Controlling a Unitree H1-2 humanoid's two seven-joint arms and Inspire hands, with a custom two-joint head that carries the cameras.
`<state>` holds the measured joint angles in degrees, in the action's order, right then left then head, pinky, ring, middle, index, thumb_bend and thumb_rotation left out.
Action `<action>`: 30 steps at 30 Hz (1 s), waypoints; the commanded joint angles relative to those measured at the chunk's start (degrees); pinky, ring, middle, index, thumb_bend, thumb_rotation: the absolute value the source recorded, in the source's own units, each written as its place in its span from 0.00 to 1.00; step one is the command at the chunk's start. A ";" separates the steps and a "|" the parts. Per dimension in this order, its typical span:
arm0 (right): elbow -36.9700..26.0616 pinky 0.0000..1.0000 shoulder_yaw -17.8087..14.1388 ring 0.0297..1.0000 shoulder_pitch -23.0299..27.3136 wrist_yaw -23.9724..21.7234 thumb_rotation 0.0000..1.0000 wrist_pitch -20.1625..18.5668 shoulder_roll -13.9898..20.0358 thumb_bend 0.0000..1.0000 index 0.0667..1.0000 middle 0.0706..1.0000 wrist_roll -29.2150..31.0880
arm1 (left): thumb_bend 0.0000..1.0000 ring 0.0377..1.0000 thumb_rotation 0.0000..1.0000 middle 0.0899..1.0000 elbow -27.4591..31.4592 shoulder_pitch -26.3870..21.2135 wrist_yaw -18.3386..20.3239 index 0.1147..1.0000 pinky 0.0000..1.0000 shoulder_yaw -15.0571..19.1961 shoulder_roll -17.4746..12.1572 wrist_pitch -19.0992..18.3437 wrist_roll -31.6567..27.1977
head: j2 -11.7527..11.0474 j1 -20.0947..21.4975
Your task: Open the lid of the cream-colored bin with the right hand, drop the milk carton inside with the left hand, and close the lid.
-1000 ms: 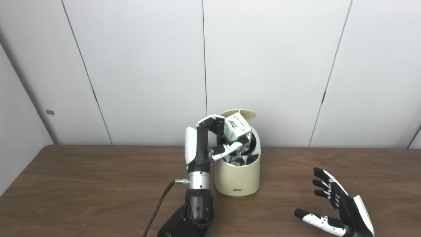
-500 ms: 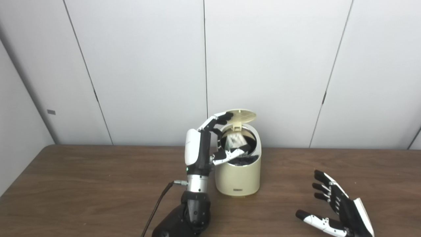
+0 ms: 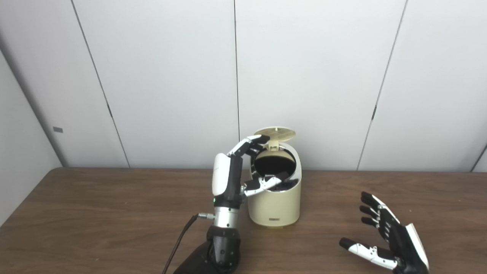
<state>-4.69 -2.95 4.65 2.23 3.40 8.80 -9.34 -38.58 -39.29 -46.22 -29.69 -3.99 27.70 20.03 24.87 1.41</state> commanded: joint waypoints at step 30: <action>-2.24 0.74 0.25 0.82 2.59 -0.42 0.25 1.16 0.96 0.72 0.85 0.86 -1.37 | 0.76 0.77 0.22 0.79 32.70 11.44 43.79 0.79 0.68 22.95 -8.82 -9.19 -23.15 | 0.75 -1.16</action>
<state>-4.90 -2.63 5.23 1.88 3.03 9.02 -10.78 -8.59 -26.66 -3.35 -7.69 -11.75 20.03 -2.78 25.58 0.26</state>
